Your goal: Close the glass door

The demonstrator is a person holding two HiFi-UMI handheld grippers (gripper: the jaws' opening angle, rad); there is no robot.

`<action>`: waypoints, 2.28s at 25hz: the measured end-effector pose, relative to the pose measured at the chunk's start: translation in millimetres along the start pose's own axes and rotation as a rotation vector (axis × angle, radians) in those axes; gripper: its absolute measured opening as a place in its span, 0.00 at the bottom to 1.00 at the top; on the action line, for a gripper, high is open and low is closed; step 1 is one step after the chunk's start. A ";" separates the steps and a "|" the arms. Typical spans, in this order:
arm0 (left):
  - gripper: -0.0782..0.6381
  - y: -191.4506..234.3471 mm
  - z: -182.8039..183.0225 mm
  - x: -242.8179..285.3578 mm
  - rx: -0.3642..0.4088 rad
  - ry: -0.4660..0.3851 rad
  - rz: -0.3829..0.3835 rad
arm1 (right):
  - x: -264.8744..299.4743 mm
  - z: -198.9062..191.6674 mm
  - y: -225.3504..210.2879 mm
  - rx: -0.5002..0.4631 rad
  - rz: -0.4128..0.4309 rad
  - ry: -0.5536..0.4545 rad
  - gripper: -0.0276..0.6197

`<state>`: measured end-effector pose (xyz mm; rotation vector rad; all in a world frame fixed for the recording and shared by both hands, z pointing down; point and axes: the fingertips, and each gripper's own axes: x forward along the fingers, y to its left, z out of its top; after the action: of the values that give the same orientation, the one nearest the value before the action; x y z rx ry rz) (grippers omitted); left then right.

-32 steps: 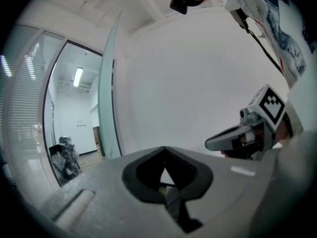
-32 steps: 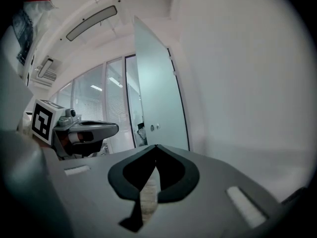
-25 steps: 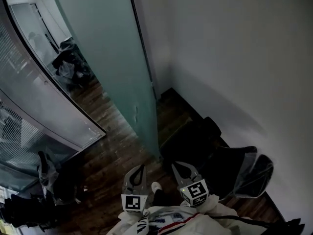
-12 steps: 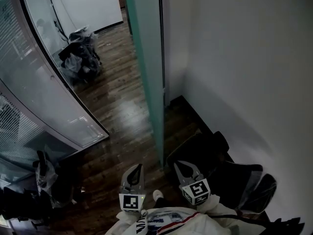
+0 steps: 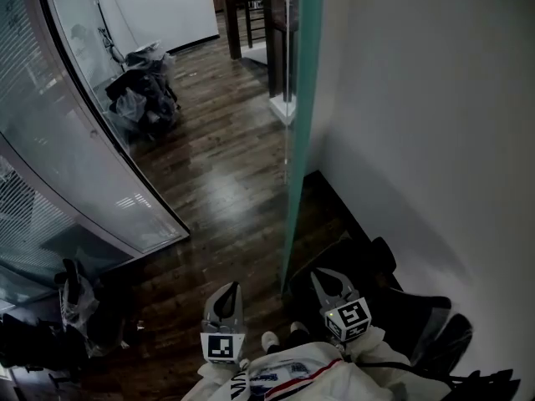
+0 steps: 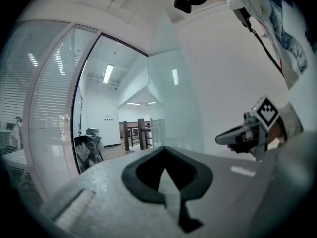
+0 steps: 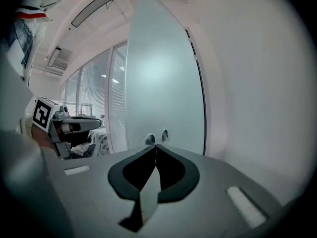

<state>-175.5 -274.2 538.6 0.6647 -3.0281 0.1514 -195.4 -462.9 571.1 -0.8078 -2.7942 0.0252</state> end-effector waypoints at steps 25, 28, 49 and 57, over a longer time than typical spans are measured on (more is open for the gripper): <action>0.11 9.4 14.6 6.1 0.041 0.028 0.362 | 139.3 -7.2 28.7 -0.175 0.670 0.008 0.23; 0.11 5.6 14.5 2.5 0.037 0.032 0.384 | 138.9 -5.7 29.1 -0.154 0.676 0.000 0.23; 0.11 47.6 4.6 -19.5 0.026 0.025 0.483 | 168.6 -1.2 60.2 -0.138 0.661 0.008 0.24; 0.11 71.0 -4.9 -21.0 -0.007 0.030 0.471 | 181.3 0.1 72.0 -0.128 0.638 0.020 0.24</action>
<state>-186.2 -200.8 536.1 -0.0629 -3.0928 0.1598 -306.5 -306.1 604.5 -1.6786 -2.4161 -0.0537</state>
